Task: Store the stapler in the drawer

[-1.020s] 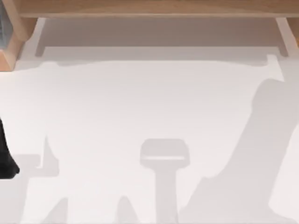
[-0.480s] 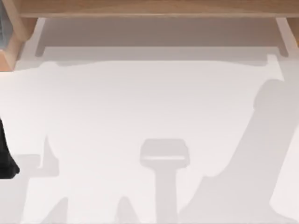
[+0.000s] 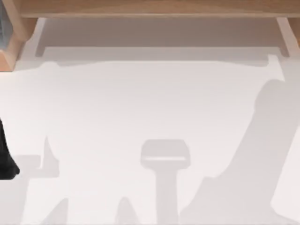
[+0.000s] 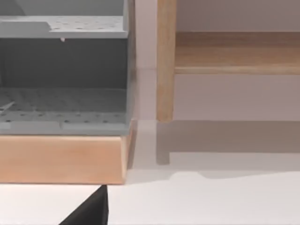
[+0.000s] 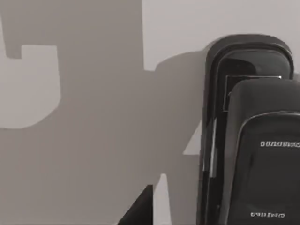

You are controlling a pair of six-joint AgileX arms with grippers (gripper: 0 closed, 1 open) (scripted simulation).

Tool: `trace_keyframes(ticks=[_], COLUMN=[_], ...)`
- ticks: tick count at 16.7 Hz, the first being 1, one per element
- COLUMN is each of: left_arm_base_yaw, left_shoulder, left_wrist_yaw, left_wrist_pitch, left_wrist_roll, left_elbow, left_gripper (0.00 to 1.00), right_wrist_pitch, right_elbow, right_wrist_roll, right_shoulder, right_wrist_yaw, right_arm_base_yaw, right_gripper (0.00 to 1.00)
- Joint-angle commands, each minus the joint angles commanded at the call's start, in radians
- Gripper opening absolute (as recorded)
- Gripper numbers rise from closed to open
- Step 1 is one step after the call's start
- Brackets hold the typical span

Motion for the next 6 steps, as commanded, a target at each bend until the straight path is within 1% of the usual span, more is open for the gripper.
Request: trace_keyframes(ticks=[1, 6], left_arm_base_yaw=[0.000, 0.000], left_shoulder=[0.000, 0.000], left_wrist_yaw=[0.000, 0.000], left_wrist_pitch=[0.000, 0.000], left_wrist_roll=[0.000, 0.000], left_elbow=[0.000, 0.000], left_gripper=[1.00, 1.00], right_wrist_pitch=[0.000, 0.000], right_elbow=[0.000, 0.000], right_wrist_roll=[0.000, 0.000], right_shoulder=[0.000, 0.000], right_wrist_yaw=[0.000, 0.000], right_arm_base_yaw=[0.000, 0.000], right_gripper=[1.00, 1.00])
